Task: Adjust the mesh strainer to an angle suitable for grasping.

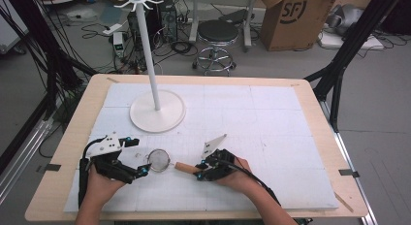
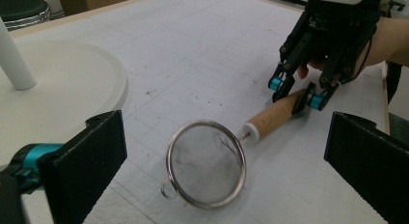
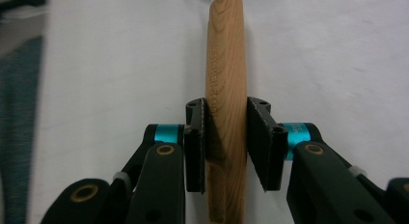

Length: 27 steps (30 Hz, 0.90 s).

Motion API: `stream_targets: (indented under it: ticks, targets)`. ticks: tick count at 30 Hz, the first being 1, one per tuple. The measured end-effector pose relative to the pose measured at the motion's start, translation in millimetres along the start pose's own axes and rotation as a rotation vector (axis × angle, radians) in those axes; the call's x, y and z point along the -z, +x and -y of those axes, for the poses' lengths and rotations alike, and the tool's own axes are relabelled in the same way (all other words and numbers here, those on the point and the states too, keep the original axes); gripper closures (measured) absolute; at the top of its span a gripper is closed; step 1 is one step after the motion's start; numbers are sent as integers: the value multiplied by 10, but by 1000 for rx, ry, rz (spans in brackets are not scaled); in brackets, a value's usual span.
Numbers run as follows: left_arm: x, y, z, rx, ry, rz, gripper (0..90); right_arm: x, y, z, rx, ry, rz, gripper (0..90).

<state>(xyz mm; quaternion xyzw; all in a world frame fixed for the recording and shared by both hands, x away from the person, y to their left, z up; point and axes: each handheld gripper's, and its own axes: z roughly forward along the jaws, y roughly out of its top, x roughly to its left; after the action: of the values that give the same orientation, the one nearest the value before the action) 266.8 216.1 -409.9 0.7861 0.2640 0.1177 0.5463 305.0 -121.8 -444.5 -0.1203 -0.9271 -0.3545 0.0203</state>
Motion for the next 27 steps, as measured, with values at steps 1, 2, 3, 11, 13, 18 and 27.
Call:
stream_targets:
  ticks: [1,2,3,11,13,18,27]
  targets:
    - [0,-1,0,0,1,1,18,0,0,0,0,0,0,700]
    - [-1,-1,1,0,0,2,18,-12,32,-23,17,0,3,700]
    - [-1,1,2,0,-1,3,18,-12,32,-23,17,0,3,700]
    - [3,8,14,6,1,0,18,7,45,1,25,1,51,565]
    - [1,12,15,4,2,2,18,37,49,43,15,3,80,518]
    - [-10,20,16,3,6,0,18,131,2,141,-13,7,149,506]
    - [-20,25,21,5,10,3,18,214,-223,214,-137,-31,218,487]
